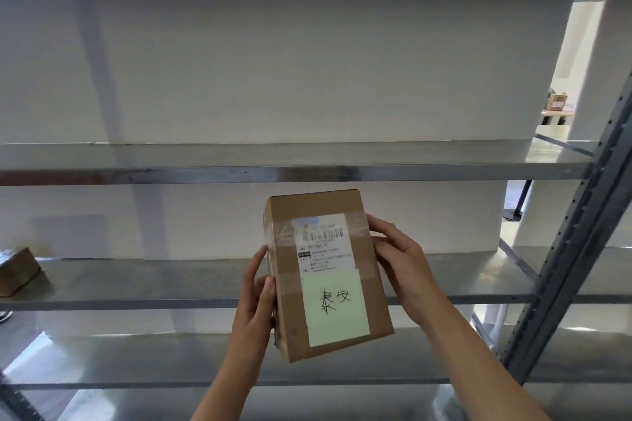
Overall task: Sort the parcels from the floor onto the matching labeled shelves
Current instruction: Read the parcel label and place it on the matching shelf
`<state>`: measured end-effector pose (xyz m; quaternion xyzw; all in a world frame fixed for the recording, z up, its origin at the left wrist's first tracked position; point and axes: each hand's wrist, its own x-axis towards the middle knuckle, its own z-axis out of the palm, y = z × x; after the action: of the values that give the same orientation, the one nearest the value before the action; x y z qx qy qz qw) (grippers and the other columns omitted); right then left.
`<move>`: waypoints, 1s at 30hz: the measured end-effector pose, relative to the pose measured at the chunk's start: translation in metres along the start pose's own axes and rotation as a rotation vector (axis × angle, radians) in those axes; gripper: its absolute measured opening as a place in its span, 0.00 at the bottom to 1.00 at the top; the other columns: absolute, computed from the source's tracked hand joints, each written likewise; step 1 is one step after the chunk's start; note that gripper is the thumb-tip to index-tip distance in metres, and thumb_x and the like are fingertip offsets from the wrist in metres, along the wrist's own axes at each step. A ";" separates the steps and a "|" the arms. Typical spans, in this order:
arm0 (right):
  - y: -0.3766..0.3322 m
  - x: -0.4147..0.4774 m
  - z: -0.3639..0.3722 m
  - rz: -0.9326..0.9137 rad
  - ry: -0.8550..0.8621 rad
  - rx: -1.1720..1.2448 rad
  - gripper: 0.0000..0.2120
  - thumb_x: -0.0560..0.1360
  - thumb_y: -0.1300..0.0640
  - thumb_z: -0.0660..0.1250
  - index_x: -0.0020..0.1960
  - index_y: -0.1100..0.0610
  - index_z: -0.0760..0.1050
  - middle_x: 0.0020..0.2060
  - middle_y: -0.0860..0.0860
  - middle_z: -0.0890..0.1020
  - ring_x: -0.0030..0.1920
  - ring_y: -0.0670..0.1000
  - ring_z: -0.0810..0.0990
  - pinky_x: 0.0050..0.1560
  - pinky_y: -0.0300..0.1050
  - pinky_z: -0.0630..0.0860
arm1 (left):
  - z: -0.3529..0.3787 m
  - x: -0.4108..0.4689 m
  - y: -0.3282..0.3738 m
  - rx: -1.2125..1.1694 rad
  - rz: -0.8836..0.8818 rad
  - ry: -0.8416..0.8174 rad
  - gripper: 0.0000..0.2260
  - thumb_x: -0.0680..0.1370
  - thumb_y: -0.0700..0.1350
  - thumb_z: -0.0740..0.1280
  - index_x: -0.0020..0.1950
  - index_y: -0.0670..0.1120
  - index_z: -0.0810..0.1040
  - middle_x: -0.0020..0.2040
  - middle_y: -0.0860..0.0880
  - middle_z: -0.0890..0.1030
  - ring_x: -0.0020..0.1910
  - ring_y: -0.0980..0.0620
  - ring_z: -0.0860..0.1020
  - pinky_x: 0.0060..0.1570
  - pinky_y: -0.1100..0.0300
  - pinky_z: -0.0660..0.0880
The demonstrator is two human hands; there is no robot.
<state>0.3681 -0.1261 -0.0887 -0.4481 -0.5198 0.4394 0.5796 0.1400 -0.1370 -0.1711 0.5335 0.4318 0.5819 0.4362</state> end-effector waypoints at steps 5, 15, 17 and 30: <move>-0.004 -0.003 0.002 -0.050 -0.016 -0.031 0.18 0.81 0.61 0.61 0.64 0.44 0.78 0.56 0.47 0.85 0.56 0.51 0.83 0.56 0.51 0.81 | 0.002 0.002 0.006 -0.022 -0.039 0.004 0.20 0.78 0.63 0.56 0.71 0.76 0.64 0.59 0.53 0.84 0.57 0.49 0.85 0.49 0.52 0.84; -0.005 -0.010 0.025 -0.035 0.029 0.082 0.14 0.83 0.53 0.58 0.65 0.42 0.76 0.55 0.45 0.85 0.52 0.49 0.85 0.44 0.42 0.83 | 0.007 0.002 0.017 -0.028 -0.066 0.051 0.20 0.82 0.63 0.53 0.74 0.73 0.63 0.69 0.57 0.79 0.66 0.53 0.79 0.58 0.52 0.79; -0.005 -0.010 0.030 -0.004 0.029 0.133 0.14 0.83 0.53 0.58 0.64 0.41 0.77 0.55 0.46 0.85 0.52 0.51 0.86 0.45 0.45 0.84 | 0.009 0.000 0.021 0.007 -0.051 0.087 0.18 0.82 0.62 0.52 0.72 0.73 0.63 0.62 0.53 0.82 0.58 0.53 0.83 0.49 0.57 0.81; -0.009 -0.019 0.051 0.044 -0.064 0.238 0.14 0.83 0.52 0.59 0.65 0.43 0.76 0.52 0.47 0.86 0.48 0.50 0.87 0.40 0.43 0.83 | -0.008 -0.026 0.045 0.007 0.043 0.244 0.13 0.81 0.58 0.58 0.64 0.69 0.73 0.64 0.49 0.81 0.61 0.46 0.83 0.58 0.42 0.82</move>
<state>0.3159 -0.1433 -0.0805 -0.3735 -0.4722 0.5246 0.6020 0.1316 -0.1732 -0.1343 0.4695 0.4721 0.6504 0.3658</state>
